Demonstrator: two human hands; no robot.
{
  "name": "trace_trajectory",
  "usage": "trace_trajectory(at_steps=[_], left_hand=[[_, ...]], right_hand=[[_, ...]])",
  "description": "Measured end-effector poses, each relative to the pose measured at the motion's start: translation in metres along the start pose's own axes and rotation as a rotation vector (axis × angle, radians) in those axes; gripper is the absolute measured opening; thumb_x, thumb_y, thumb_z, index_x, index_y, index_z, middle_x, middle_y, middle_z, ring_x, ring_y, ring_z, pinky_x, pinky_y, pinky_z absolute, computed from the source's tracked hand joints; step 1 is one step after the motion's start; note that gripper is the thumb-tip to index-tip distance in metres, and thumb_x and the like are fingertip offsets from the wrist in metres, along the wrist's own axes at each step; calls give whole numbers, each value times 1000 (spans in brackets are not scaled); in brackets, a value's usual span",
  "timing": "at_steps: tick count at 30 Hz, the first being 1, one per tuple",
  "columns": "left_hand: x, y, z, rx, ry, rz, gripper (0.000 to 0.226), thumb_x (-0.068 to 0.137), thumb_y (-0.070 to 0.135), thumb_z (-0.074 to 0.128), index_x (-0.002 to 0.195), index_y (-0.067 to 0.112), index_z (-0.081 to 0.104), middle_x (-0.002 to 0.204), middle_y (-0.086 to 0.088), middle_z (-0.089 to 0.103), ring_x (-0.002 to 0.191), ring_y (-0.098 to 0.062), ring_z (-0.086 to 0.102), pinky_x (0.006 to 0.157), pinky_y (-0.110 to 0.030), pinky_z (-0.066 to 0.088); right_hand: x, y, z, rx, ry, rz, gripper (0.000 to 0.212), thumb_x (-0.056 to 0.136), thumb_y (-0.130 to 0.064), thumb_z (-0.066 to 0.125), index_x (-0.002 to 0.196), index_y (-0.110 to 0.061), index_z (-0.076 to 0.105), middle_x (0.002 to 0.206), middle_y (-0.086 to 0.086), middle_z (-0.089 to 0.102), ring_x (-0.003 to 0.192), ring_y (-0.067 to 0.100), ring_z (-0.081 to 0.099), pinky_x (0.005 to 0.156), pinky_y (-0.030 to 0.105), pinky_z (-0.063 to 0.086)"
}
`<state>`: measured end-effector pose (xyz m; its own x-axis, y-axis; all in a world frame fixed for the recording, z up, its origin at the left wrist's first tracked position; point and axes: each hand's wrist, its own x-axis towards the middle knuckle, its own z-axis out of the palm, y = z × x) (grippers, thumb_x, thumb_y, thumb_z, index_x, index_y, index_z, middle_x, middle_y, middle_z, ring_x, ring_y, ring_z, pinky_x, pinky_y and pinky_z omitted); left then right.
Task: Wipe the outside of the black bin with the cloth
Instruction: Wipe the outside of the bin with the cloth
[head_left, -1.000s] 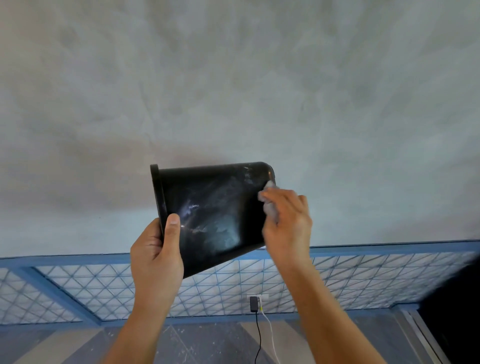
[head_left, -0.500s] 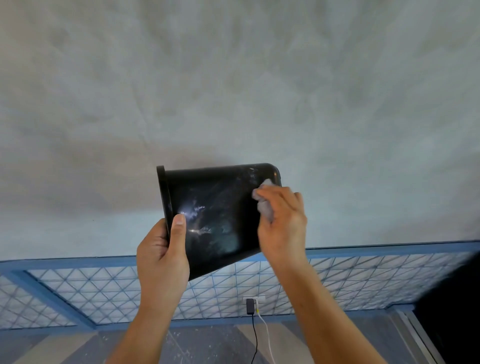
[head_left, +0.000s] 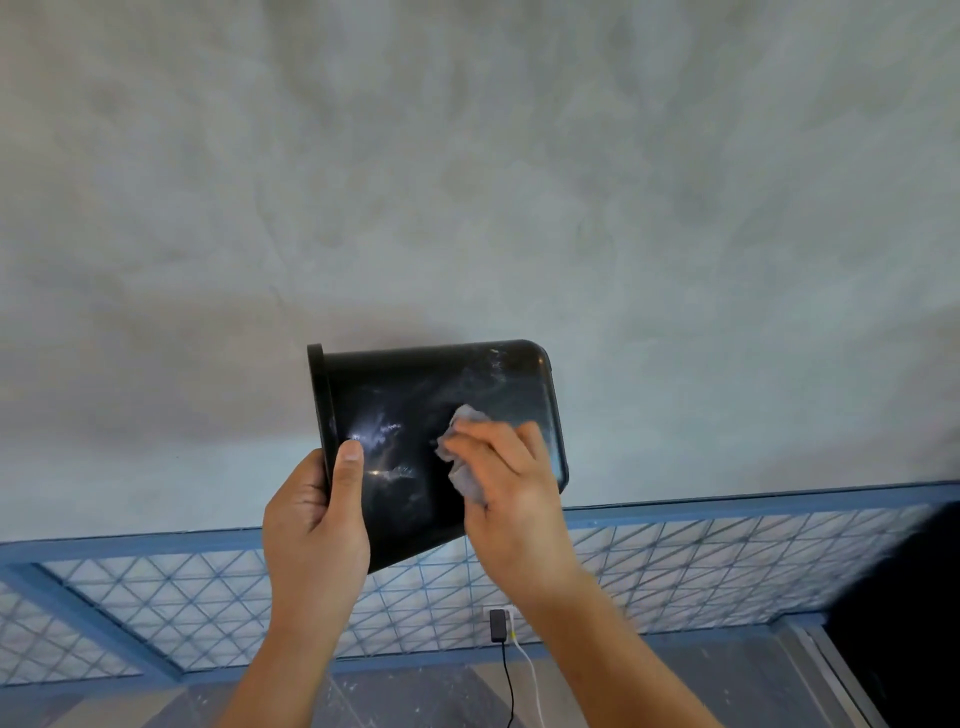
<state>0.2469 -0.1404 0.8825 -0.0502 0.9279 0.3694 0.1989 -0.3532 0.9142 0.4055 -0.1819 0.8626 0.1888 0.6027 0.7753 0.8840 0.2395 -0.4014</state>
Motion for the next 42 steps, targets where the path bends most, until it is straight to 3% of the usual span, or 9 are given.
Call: trace_trajectory(at_steps=[4, 7, 12, 14, 18, 24, 29, 36, 42], left_hand=[[1, -2, -10, 44, -12, 21, 57, 99, 54, 48, 80, 2, 61, 73, -27, 59, 67, -30, 52, 60, -34, 41], [-2, 1, -11, 42, -17, 12, 59, 96, 58, 46, 81, 3, 62, 74, -26, 59, 71, -32, 52, 60, -34, 41], [3, 0, -17, 24, -11, 25, 56, 95, 58, 47, 74, 7, 58, 68, -16, 54, 59, -15, 48, 54, -21, 38], [7, -4, -24, 42, -18, 26, 61, 98, 61, 48, 77, 4, 60, 69, -21, 57, 63, -25, 52, 58, -29, 41], [11, -7, -36, 64, -42, 46, 68, 100, 66, 47, 78, 2, 57, 69, -25, 55, 66, -32, 49, 57, -34, 39], [27, -14, -55, 12, -48, 47, 55, 96, 55, 48, 72, 6, 55, 65, -16, 50, 55, -17, 43, 52, -21, 34], [40, -27, -86, 40, -97, 50, 54, 98, 53, 48, 80, 4, 62, 71, -27, 57, 67, -33, 51, 60, -34, 41], [61, -48, -120, 27, -74, 14, 45, 103, 59, 53, 79, 23, 65, 72, -10, 65, 68, -26, 60, 62, -47, 51], [76, -60, -159, 57, -118, 39, 66, 93, 69, 46, 81, 7, 63, 69, -21, 59, 66, -36, 55, 59, -54, 49]], right_hand=[[7, 31, -10, -33, 83, 106, 27, 94, -2, 56, 110, -9, 77, 118, 2, 71, 96, 20, 57, 85, 23, 45], [23, 38, -10, -61, 170, 253, 31, 87, 11, 67, 109, -9, 76, 114, 2, 70, 90, 22, 51, 80, 27, 47], [1, -15, 8, 5, 0, -6, 29, 90, 1, 61, 113, -9, 76, 120, 3, 68, 101, 22, 54, 89, 23, 47], [2, -8, 4, 27, 26, 78, 30, 92, -7, 54, 111, -12, 76, 118, 0, 69, 100, 17, 53, 89, 16, 45], [26, 13, 0, -18, 205, 311, 28, 89, 5, 63, 105, -13, 77, 107, 0, 71, 89, 25, 56, 80, 10, 43], [5, -52, 37, 19, -11, 36, 32, 89, 2, 61, 116, -10, 75, 122, -1, 67, 102, 19, 53, 89, 19, 48], [28, -28, 40, -38, 190, 348, 32, 89, 6, 64, 108, -16, 77, 110, -5, 71, 91, 20, 54, 80, 21, 48], [20, -108, 92, 30, 13, 65, 26, 95, -8, 59, 113, -11, 77, 120, -1, 71, 100, 21, 57, 88, 23, 50], [48, -93, 100, -13, 216, 359, 33, 90, 8, 66, 107, -18, 78, 111, -7, 72, 95, 20, 59, 83, 24, 51]])
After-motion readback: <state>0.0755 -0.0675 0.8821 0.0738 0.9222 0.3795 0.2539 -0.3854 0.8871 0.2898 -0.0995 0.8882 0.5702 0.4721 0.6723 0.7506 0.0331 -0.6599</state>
